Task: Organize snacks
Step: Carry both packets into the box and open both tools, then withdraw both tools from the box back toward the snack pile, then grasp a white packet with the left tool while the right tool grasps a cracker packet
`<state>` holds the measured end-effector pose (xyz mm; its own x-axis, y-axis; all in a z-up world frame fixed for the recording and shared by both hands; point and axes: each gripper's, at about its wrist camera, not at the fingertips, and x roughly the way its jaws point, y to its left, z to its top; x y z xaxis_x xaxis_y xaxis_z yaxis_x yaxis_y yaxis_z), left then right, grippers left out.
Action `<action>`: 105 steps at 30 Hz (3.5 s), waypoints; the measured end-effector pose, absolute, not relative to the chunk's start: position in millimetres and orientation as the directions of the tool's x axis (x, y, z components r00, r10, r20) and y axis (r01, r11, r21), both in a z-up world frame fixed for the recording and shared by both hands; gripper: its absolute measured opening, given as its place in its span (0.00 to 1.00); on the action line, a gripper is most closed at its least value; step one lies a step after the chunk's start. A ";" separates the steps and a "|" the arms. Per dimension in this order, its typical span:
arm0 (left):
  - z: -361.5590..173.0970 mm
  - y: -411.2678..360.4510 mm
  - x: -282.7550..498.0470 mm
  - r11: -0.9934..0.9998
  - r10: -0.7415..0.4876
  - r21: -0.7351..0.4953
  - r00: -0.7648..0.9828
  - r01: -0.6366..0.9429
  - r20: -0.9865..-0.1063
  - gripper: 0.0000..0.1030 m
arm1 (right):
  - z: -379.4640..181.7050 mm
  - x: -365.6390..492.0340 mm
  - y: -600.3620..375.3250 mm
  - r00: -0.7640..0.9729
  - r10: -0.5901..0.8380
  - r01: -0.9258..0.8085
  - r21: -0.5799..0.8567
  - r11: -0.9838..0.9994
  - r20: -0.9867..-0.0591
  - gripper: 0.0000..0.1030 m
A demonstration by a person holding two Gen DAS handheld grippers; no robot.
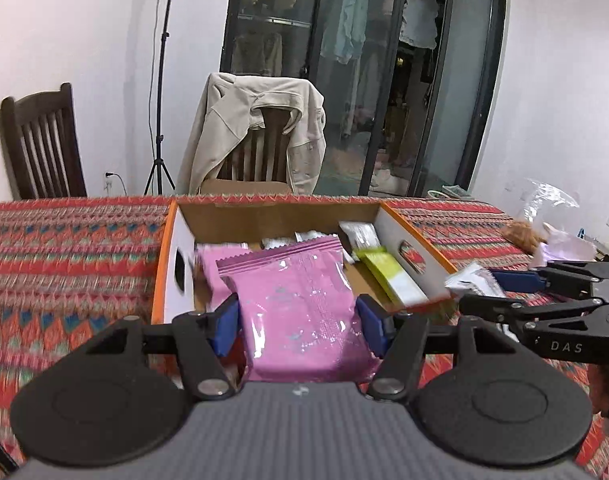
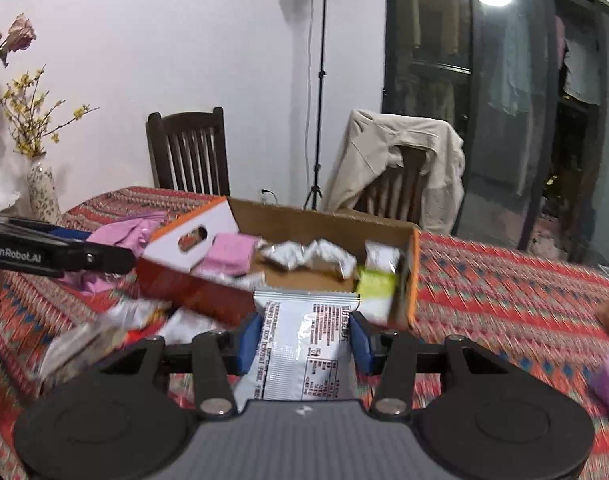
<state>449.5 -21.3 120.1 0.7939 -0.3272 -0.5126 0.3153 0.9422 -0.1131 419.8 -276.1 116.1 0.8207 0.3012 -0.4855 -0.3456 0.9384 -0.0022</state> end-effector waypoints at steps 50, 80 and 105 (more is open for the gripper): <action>146.7 -51.2 432.2 0.932 -0.337 -0.054 0.800 0.359 -0.496 0.93 | 143.0 469.0 -268.0 0.771 0.297 -0.354 0.008 0.935 -0.563 0.61; 43.8 3.7 243.0 0.988 -0.154 -0.085 0.814 0.128 -0.560 1.00 | 35.2 235.5 -298.4 0.790 0.247 -0.283 0.024 0.959 -0.561 0.84; 48.8 14.5 317.2 0.990 -0.142 -0.095 0.820 0.107 -0.555 1.00 | 33.5 297.2 -320.2 0.795 0.219 -0.196 0.102 0.975 -0.566 0.81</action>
<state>317.2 14.5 48.8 0.8198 -0.1417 -0.5549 0.1066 0.9897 -0.0953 297.2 -320.2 33.5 0.7950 0.2193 -0.5656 -0.1963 0.9752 0.1021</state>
